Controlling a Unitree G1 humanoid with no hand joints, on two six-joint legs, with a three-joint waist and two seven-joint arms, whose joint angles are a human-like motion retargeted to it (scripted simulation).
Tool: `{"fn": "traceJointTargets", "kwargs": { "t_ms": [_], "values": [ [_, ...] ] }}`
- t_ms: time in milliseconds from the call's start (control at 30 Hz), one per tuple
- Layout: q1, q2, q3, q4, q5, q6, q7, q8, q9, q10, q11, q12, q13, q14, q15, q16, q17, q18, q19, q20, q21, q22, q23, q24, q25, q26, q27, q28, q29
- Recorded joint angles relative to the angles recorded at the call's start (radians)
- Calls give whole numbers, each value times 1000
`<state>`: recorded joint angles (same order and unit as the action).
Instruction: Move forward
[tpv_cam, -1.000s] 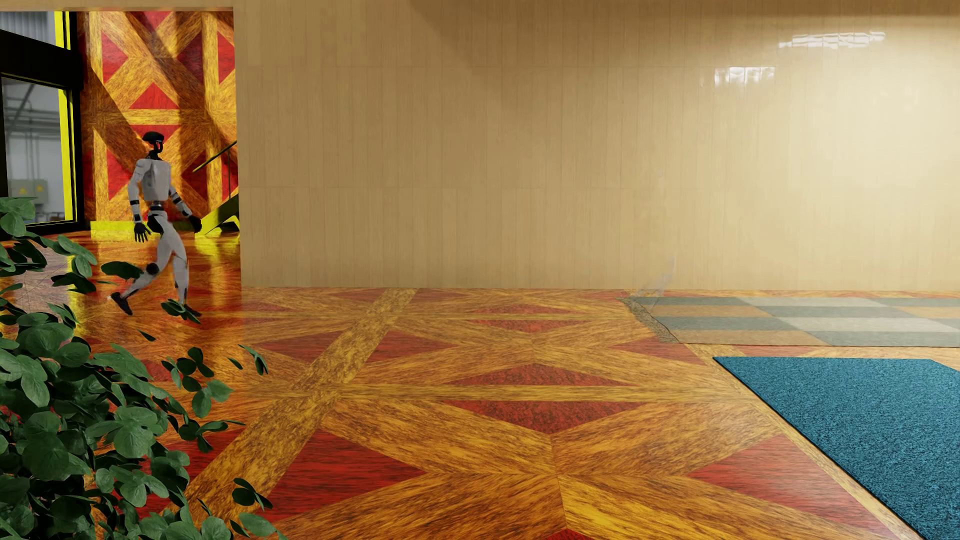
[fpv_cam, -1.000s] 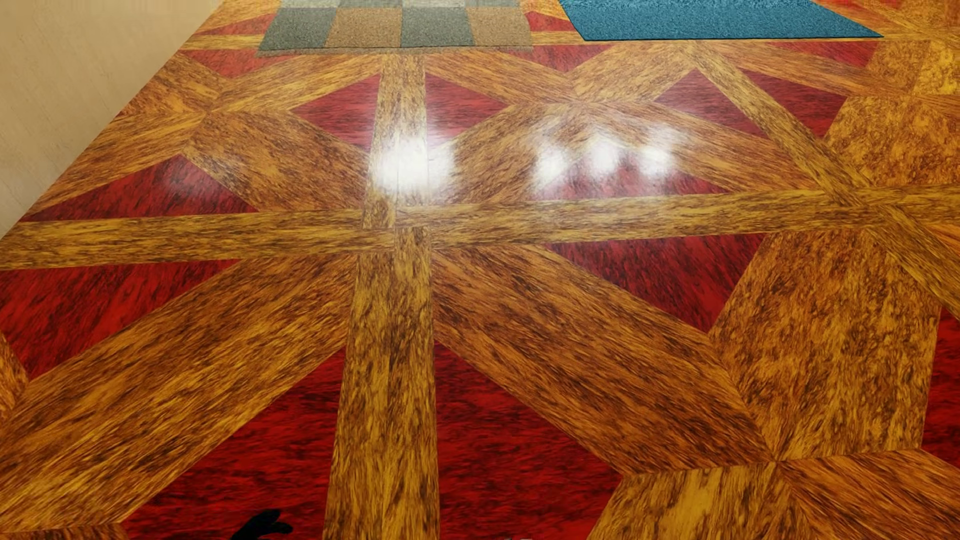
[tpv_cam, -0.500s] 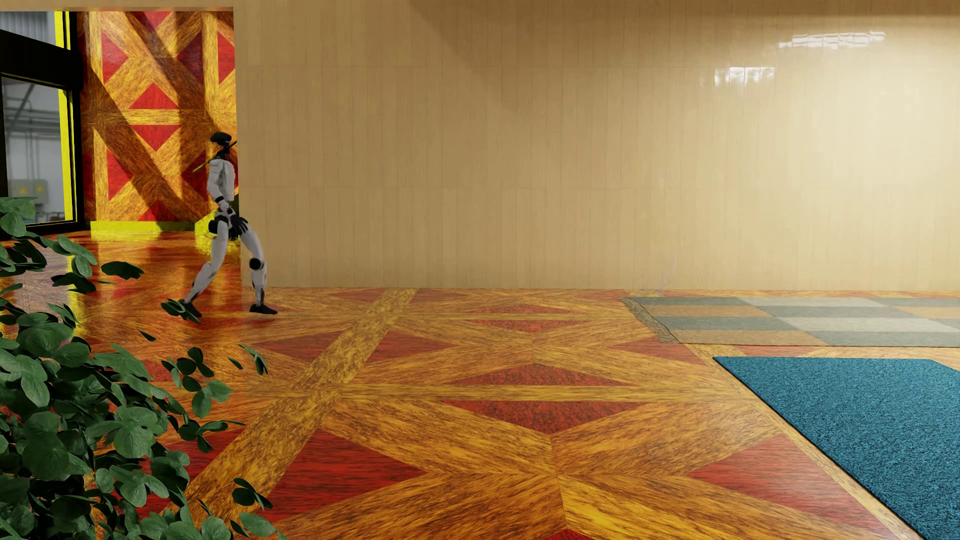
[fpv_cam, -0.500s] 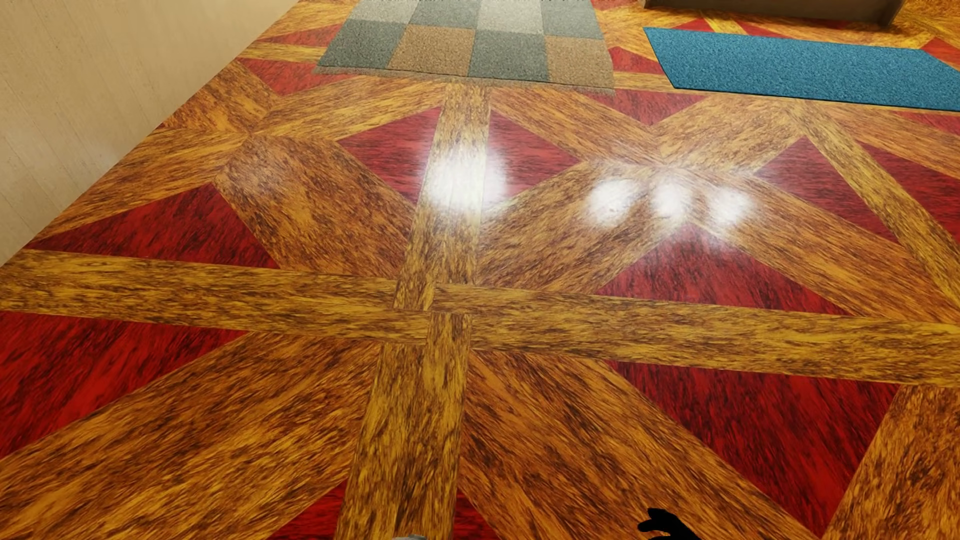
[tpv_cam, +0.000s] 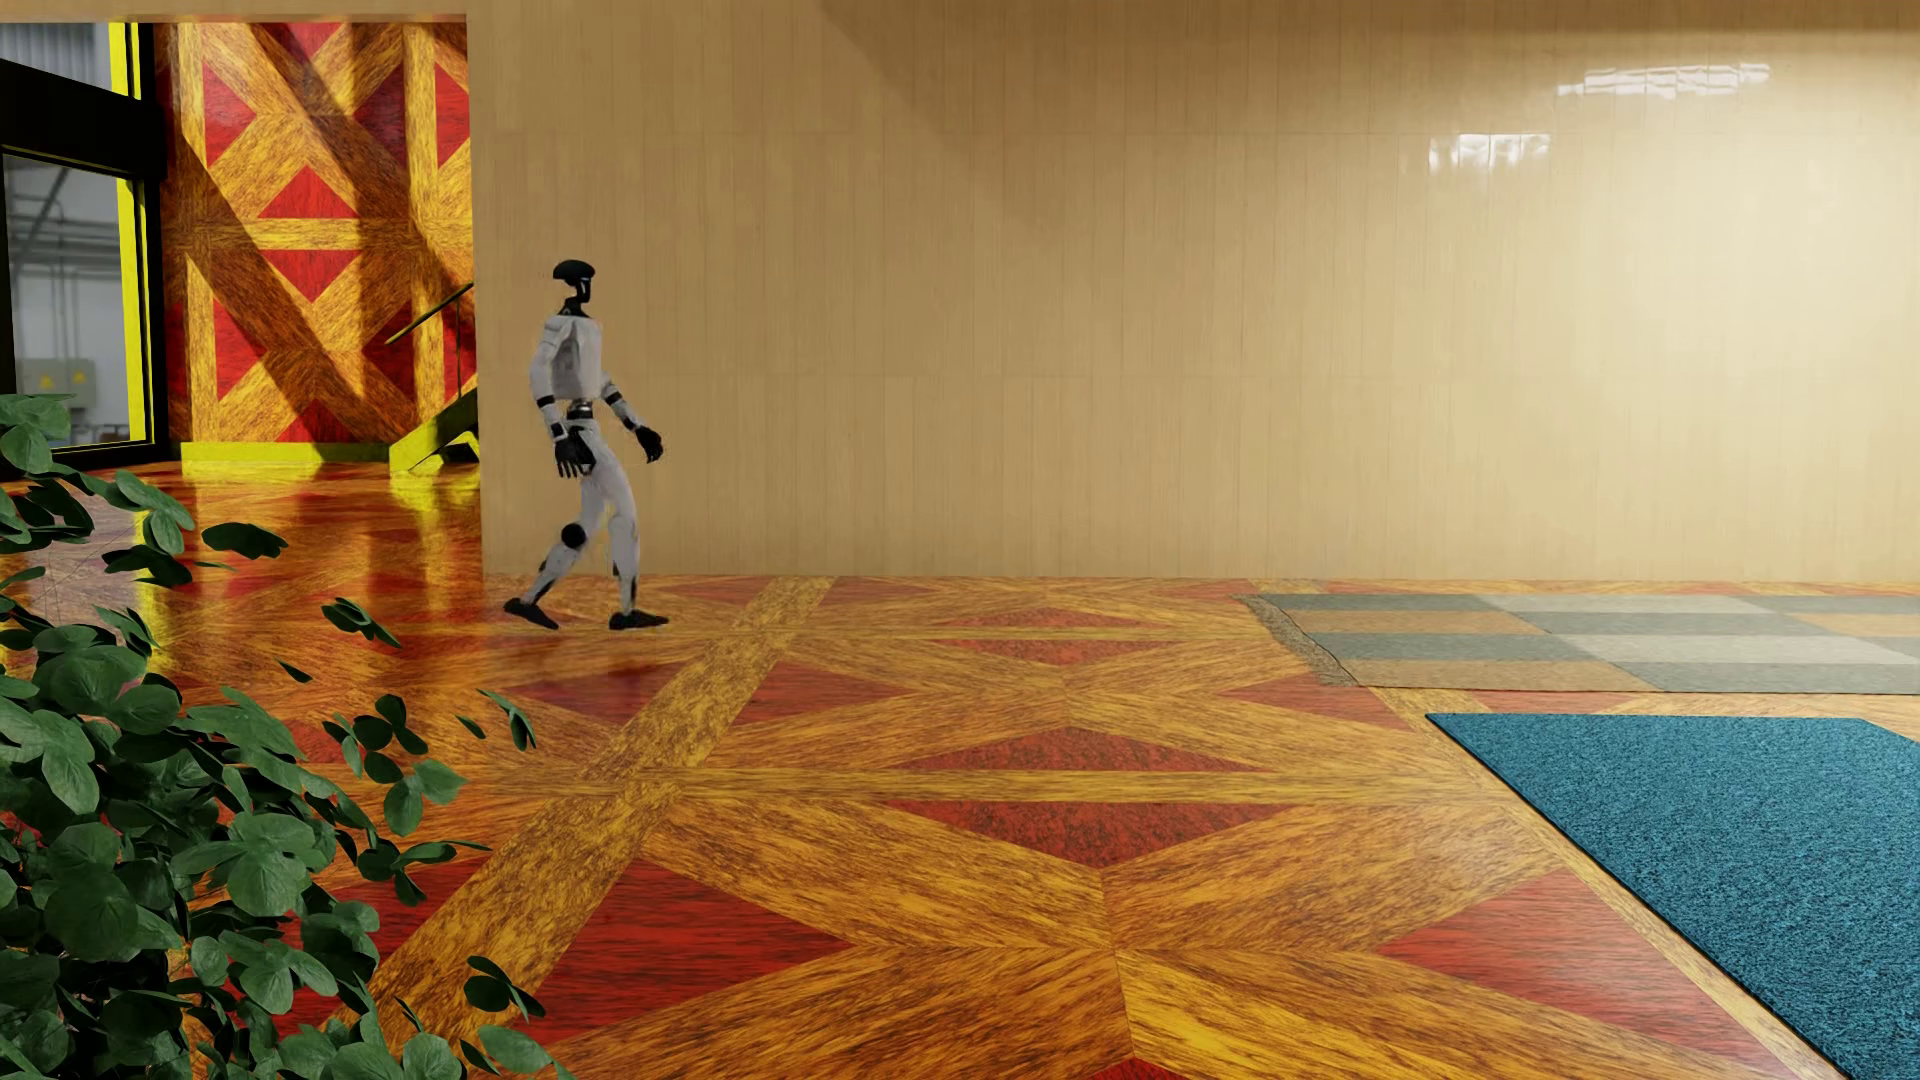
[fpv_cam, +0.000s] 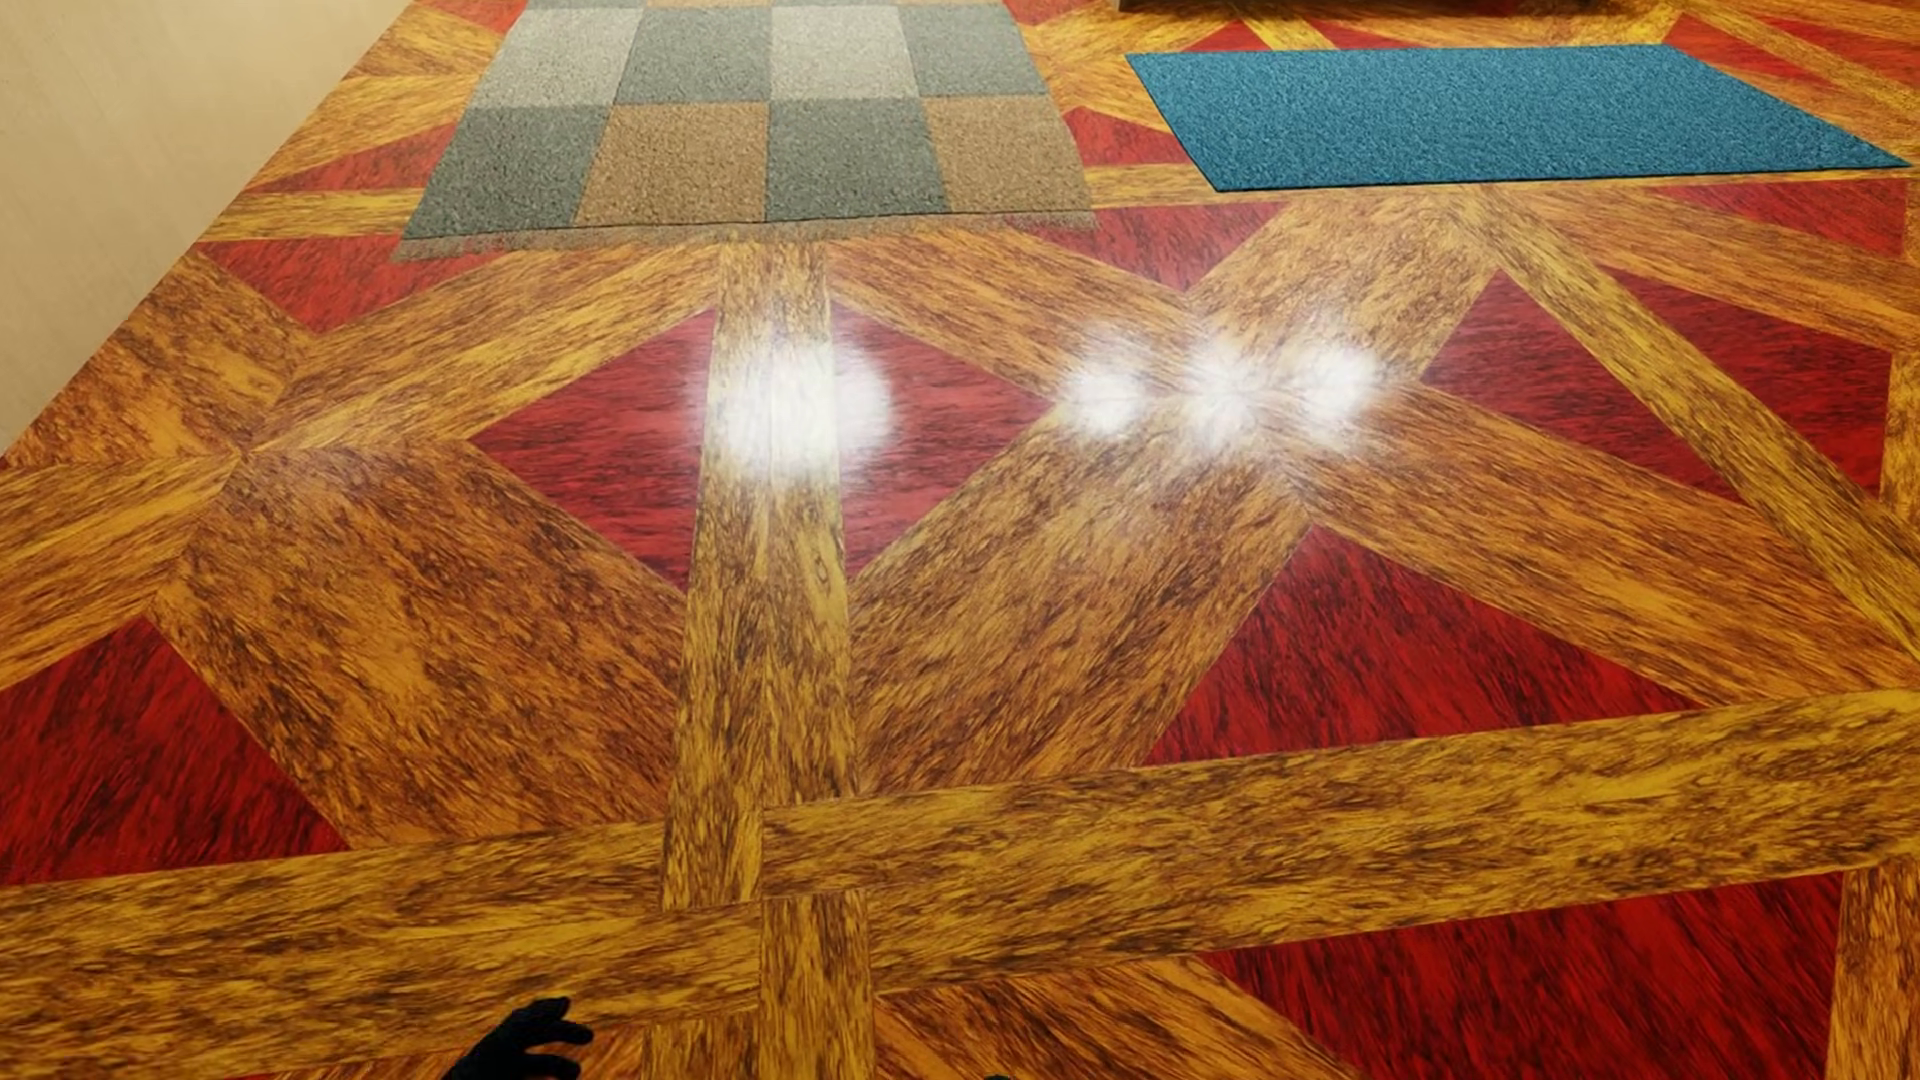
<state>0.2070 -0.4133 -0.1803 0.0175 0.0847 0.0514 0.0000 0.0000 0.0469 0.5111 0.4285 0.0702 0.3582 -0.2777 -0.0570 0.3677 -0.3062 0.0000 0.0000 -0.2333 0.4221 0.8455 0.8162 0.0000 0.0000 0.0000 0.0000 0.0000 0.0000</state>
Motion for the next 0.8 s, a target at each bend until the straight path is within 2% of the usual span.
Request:
{"fn": "traceJointTargets", "kwargs": {
  "t_ms": [33, 67, 100, 133, 167, 200, 233, 300, 333, 400, 467, 500, 533, 567, 600, 633, 667, 700, 733, 767, 800],
  "values": [
    [25, -3, -22, 12, 2, 0, 0, 0, -5, 16, 5, -7, 7, 4, -80, 1, 6, 0, 0, 23, 2, -14, 10, 0, 0, 0, 0, 0, 0],
    [43, -43, -17, 25, 22, 8, 0, 0, -10, 49, 9, -16, 17, 44, 23, 2, 9, 0, 0, 25, 21, -8, 28, 0, 0, 0, 0, 0, 0],
    [56, -44, -17, 42, 55, 14, 0, 0, -18, 90, 31, -6, 19, 119, 191, -5, 14, 0, 0, 48, 35, -1, 56, 0, 0, 0, 0, 0, 0],
    [63, -49, -8, 54, 81, 23, 0, 0, -31, 151, 66, 19, 20, 266, 301, -18, 18, 0, 0, 51, 37, 32, 97, 0, 0, 0, 0, 0, 0],
    [10, -42, 2, 84, 107, 34, 0, 0, -53, 280, 120, 53, 25, 463, 347, -36, 20, 0, 0, 66, 31, 81, 128, 0, 0, 0, 0, 0, 0],
    [-68, -2, 12, 104, 124, 31, 0, 0, -54, 425, 147, 67, 17, 605, 317, -42, 25, 0, 0, 49, 19, 122, 150, 0, 0, 0, 0, 0, 0],
    [-171, 46, 22, 120, 145, 31, 0, 0, -48, 597, 161, 77, 16, 595, 273, -49, 21, 0, 0, 27, -3, 165, 129, 0, 0, 0, 0, 0, 0],
    [-347, 190, 95, 121, 155, 10, 0, 0, -32, 838, 147, 83, -13, 253, 161, -59, 15, 0, 0, -30, -18, 255, 126, 0, 0, 0, 0, 0, 0],
    [-417, 280, 151, 115, 149, 2, 0, 0, -27, 866, 109, 89, -45, 201, 98, -67, 4, 0, 0, -29, -29, 277, 119, 0, 0, 0, 0, 0, 0],
    [-540, 429, 252, 105, 113, -18, 0, 0, -12, 753, 54, 133, -98, 168, -5, -76, -27, 0, 0, -43, -44, 261, 76, 0, 0, 0, 0, 0, 0],
    [-610, 558, 332, 104, 78, -30, 0, 0, -6, 457, 10, 183, -165, 216, -104, -79, -49, 0, 0, -41, -79, 220, 48, 0, 0, 0, 0, 0, 0],
    [-623, 604, 364, 106, 69, -31, 0, 0, -9, 264, -1, 197, -198, 279, -152, -78, -57, 0, 0, -69, -98, 208, 29, 0, 0, 0, 0, 0, 0],
    [-635, 627, 387, 103, 66, -29, 0, 0, -25, 114, -3, 210, -231, 331, -189, -83, -61, 0, 0, -48, -120, 203, 14, 0, 0, 0, 0, 0, 0],
    [-625, 656, 403, 97, 50, -31, 0, 0, -36, -350, -1, 222, -258, 618, -211, -86, -61, 0, 0, -56, -134, 228, -7, 0, 0, 0, 0, 0, 0],
    [-646, 684, 418, 92, 36, -32, 0, 0, -36, -78, 2, 233, -282, 498, -198, -93, -60, 0, 0, -43, -147, 237, -24, 0, 0, 0, 0, 0, 0],
    [-680, 710, 431, 77, 15, -39, 0, 0, -31, 27, 17, 240, -289, 339, -134, -95, -54, 0, 0, -52, -173, 255, -44, 0, 0, 0, 0, 0, 0],
    [-690, 706, 451, 61, -1, -42, 0, 0, -39, 85, 84, 248, -287, 391, -20, -100, -43, 0, 0, -83, -178, 278, -41, 0, 0, 0, 0, 0, 0],
    [-693, 682, 449, 46, -10, -50, 0, 0, -50, 161, 195, 261, -261, 392, 148, -106, -23, 0, 0, -81, -193, 302, -39, 0, 0, 0, 0, 0, 0],
    [-655, 628, 430, 4, -28, -60, 0, 0, -52, 198, 331, 270, -228, 327, 302, -111, -10, 0, 0, -64, -188, 310, -35, 0, 0, 0, 0, 0, 0],
    [-608, 523, 412, -19, -24, -59, 0, 0, -49, 204, 526, 264, -220, 270, 358, -110, -2, 0, 0, -71, -171, 301, -30, 0, 0, 0, 0, 0, 0],
    [-538, 429, 378, -40, -20, -56, 0, 0, -41, 190, 701, 249, -209, 235, 329, -107, 0, 0, 0, -91, -129, 293, -9, 0, 0, 0, 0, 0, 0]
  ]
}}
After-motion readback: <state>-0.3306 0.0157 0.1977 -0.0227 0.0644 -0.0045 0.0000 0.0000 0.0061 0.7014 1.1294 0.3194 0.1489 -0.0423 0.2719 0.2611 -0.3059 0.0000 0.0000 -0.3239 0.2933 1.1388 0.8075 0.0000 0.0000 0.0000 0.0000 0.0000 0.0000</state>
